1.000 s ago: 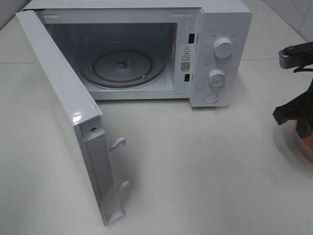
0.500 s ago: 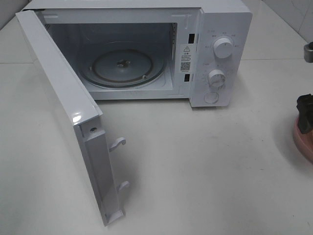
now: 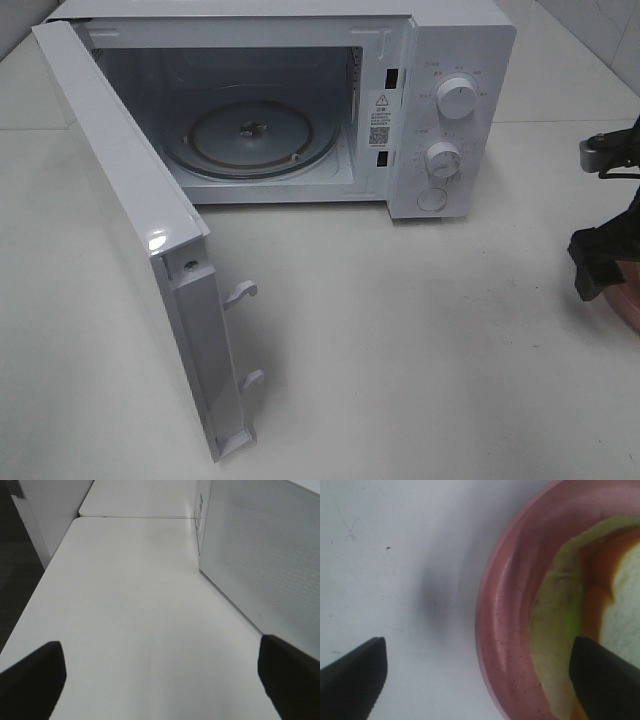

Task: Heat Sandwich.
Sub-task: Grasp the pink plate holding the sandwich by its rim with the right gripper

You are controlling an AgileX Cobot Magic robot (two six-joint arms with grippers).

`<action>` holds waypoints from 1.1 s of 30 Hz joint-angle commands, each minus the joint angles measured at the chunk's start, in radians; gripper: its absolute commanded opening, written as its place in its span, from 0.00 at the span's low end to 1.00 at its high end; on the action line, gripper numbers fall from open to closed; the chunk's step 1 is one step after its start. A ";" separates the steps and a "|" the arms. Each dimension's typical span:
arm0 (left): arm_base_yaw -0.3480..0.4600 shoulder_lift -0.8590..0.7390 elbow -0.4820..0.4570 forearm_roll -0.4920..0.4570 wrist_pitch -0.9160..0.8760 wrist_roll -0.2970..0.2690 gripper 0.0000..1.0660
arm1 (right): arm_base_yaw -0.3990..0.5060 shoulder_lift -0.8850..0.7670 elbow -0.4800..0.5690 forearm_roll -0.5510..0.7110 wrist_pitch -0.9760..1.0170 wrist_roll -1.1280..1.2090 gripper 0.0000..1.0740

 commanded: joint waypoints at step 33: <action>0.000 -0.026 0.000 -0.007 -0.011 0.002 0.92 | -0.018 0.201 -0.065 -0.052 0.005 0.052 0.00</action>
